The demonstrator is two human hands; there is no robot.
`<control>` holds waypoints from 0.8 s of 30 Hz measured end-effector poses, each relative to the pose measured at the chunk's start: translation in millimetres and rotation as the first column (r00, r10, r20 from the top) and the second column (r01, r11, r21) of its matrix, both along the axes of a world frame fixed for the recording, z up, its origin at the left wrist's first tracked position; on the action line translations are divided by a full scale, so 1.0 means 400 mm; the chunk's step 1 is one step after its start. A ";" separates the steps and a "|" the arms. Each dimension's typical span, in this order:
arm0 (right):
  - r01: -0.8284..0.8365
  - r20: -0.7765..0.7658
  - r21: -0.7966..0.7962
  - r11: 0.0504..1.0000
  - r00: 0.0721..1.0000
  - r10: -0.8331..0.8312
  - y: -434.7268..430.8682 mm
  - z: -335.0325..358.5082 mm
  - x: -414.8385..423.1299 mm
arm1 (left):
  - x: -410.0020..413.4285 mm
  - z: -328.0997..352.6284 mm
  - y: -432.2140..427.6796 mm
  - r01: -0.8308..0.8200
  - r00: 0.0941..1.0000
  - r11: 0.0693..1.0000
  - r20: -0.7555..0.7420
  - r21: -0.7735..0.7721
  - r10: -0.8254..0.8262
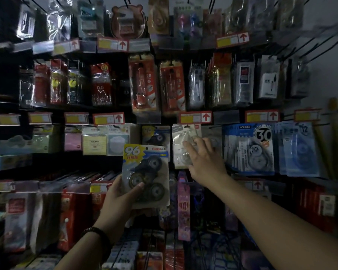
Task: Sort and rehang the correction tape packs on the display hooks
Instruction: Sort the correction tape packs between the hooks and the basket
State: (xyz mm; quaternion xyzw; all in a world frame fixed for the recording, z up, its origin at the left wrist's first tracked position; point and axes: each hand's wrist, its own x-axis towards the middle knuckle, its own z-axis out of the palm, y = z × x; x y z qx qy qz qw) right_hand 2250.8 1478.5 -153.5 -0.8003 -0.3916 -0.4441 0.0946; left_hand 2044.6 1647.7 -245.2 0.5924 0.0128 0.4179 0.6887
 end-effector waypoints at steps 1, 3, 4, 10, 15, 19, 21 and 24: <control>0.009 -0.001 -0.004 1.000 1.000 -0.009 0.005 0.002 0.001 | 0.003 0.000 0.005 0.000 1.000 1.000 -0.002 -0.008 0.000; 0.014 -0.020 -0.001 1.000 1.000 -0.015 0.014 0.006 -0.004 | 0.009 0.001 0.014 0.001 1.000 0.999 -0.005 -0.033 -0.001; 0.016 -0.038 0.005 1.000 0.999 -0.016 0.017 0.007 -0.012 | 0.011 0.002 0.019 -0.004 1.000 0.999 -0.007 -0.045 0.004; -0.356 0.030 0.038 0.934 0.934 0.355 0.030 -0.038 -0.120 | 0.022 0.013 0.019 -0.043 0.999 0.997 -0.023 -0.067 0.041; -0.444 -0.005 -0.127 0.887 0.895 0.446 0.054 -0.077 -0.167 | 0.019 0.033 0.005 -0.023 1.000 0.999 -0.022 -0.049 0.022; -0.451 0.000 -0.132 0.883 0.890 0.455 0.073 -0.076 -0.169 | 0.012 0.039 0.018 -0.035 0.999 0.999 -0.042 -0.015 0.034; -0.438 -0.008 -0.137 0.888 0.897 0.441 0.086 -0.070 -0.168 | 0.013 0.040 0.034 -0.038 0.997 0.999 -0.069 0.000 0.038; -0.403 0.014 -0.136 0.905 0.913 0.408 0.107 -0.056 -0.168 | 0.017 0.040 0.058 -0.096 0.991 0.995 -0.086 0.039 0.099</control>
